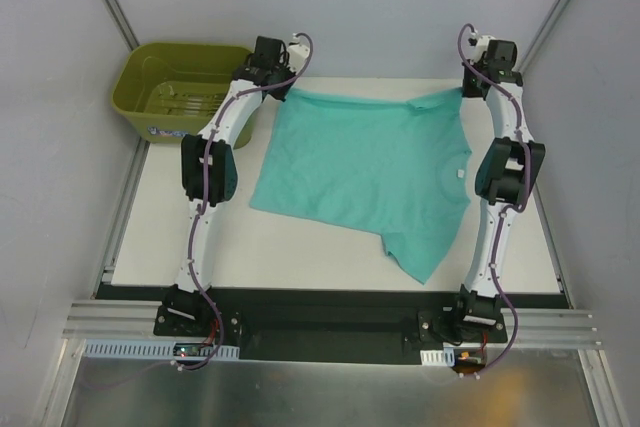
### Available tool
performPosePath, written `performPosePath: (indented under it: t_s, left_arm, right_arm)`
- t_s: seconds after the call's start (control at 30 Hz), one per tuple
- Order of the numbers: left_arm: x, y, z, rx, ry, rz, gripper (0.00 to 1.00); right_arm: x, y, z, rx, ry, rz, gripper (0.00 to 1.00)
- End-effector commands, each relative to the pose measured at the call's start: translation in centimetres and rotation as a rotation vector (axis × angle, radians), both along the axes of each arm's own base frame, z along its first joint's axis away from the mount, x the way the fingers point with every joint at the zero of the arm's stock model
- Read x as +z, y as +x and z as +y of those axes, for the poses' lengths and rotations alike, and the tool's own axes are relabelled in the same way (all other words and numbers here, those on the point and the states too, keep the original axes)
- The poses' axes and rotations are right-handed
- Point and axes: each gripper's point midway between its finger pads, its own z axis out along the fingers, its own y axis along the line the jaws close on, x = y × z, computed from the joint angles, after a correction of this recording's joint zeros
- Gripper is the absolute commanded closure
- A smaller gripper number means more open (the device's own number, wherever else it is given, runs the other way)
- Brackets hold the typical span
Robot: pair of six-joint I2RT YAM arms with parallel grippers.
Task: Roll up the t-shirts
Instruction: Fold the T-shirt at the center of the board.
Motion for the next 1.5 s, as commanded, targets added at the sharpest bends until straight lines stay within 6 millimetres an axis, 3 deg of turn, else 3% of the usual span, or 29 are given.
performPosePath:
  t_s: [0.0, 0.2, 0.27, 0.33, 0.67, 0.83, 1.0, 1.2, 1.47]
  left_arm:
    - [3.8, 0.8, 0.6, 0.005, -0.039, -0.079, 1.00]
    - [5.8, -2.5, -0.1, -0.066, -0.081, -0.050, 1.00]
    - [6.6, -3.3, 0.0, -0.082, -0.080, -0.054, 1.00]
    - [5.9, -3.9, 0.2, -0.089, -0.068, -0.030, 1.00]
    - [5.3, -7.3, 1.6, -0.116, -0.046, 0.055, 1.00]
    - [3.9, -9.8, 2.9, -0.134, -0.016, 0.123, 1.00]
    - [2.3, -12.3, 4.1, -0.143, -0.002, 0.202, 1.00]
    - [0.2, -14.3, 4.5, -0.142, -0.001, 0.279, 1.00]
    - [-2.2, -15.6, 5.2, -0.132, 0.027, 0.354, 1.00]
  right_arm:
    - [3.2, -0.5, -0.5, -0.012, -0.024, -0.047, 0.99]
    - [5.4, -6.0, -0.7, -0.005, -0.006, 0.039, 0.99]
    - [4.3, -8.4, 0.0, 0.008, 0.022, 0.117, 0.99]
    - [5.5, -10.5, 0.8, 0.009, 0.054, 0.134, 0.99]
    - [5.6, -19.2, 3.6, -0.026, 0.183, 0.281, 0.99]
    - [5.2, -23.1, 5.1, -0.047, 0.256, 0.365, 0.99]
    - [3.3, -27.8, 6.6, -0.058, 0.304, 0.469, 0.99]
    - [1.1, -30.9, 7.8, -0.031, 0.309, 0.544, 0.99]
    - [0.2, -31.0, 7.6, -0.010, 0.284, 0.553, 0.99]
